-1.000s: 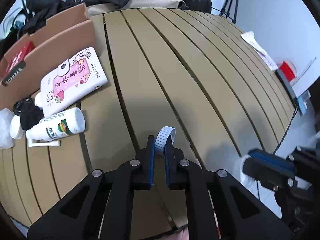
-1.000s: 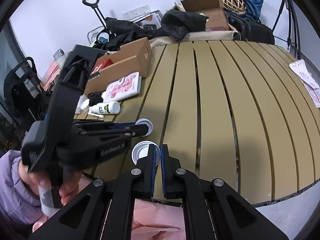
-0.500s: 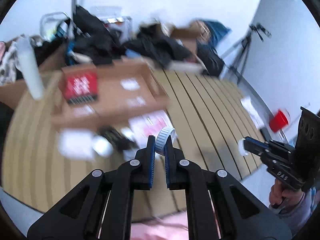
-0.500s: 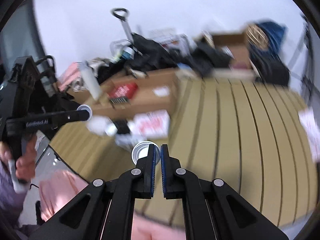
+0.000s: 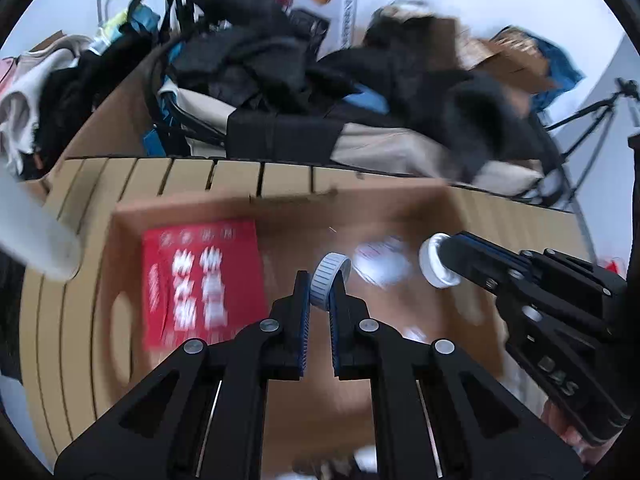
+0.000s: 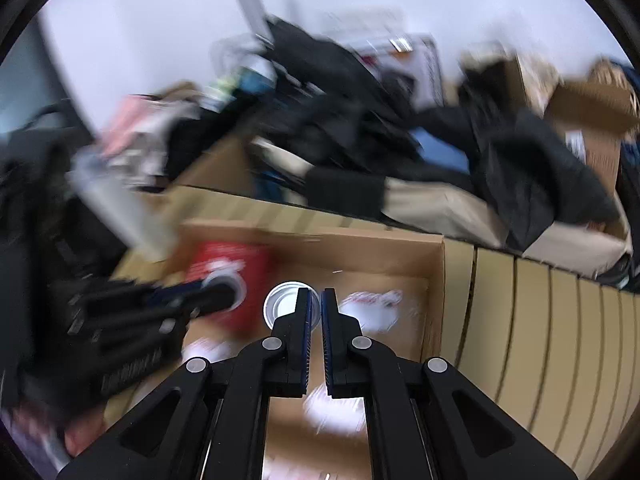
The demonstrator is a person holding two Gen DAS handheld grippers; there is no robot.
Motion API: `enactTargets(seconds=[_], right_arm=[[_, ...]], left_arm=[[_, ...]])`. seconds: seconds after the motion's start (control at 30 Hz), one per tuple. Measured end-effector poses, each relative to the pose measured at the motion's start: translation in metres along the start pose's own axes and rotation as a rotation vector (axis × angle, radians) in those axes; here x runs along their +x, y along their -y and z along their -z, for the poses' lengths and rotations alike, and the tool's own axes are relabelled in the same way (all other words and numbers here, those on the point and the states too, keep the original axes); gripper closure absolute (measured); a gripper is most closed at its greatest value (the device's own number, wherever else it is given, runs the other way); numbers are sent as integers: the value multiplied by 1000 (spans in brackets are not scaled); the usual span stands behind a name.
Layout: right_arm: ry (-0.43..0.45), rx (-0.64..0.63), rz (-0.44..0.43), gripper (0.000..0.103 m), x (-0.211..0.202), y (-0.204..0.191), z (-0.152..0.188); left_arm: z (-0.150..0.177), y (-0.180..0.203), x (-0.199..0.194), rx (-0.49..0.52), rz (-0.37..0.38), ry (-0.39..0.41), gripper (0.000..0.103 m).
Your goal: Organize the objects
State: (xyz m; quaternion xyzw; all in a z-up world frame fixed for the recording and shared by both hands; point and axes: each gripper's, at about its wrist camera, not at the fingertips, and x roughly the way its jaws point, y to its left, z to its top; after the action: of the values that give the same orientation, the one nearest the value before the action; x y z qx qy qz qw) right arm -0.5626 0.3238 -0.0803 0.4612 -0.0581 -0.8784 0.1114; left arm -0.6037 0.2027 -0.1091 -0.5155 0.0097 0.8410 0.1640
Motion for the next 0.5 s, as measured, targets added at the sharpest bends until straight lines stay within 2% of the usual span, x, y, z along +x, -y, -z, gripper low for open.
enactTargets(seconds=[0.03, 0.1, 0.17, 0.2, 0.27, 0.3, 0.33, 0.37, 0.43, 0.5], right_arm=[[-29, 44, 14, 97, 24, 8, -5], [-80, 103, -1, 97, 60, 21, -10], [-150, 124, 28, 96, 93, 30, -13], [-165, 126, 22, 94, 102, 32, -12], [-179, 146, -23, 87, 108, 37, -11], [-165, 161, -40, 79, 106, 40, -12], [-147, 165, -37, 63, 100, 42, -13], [-139, 160, -27, 58, 93, 42, -14], [-130, 152, -39, 36, 76, 39, -16], [-109, 124, -21, 30, 49, 32, -18]], left_arm=[[-5, -3, 16, 2, -20, -13, 96], [-12, -13, 42, -5, -41, -46, 84], [-12, -18, 48, -12, -23, -40, 64], [-11, -20, 46, -11, -8, -22, 58], [-7, -22, 38, 5, -17, 13, 40], [-7, -23, 32, 15, -18, 30, 38], [-7, -24, 26, 21, -13, 40, 36], [-6, -27, 15, 19, -16, 45, 34], [-6, -32, -3, 10, -57, 36, 27], [-1, -38, -26, 8, -158, 6, 24]])
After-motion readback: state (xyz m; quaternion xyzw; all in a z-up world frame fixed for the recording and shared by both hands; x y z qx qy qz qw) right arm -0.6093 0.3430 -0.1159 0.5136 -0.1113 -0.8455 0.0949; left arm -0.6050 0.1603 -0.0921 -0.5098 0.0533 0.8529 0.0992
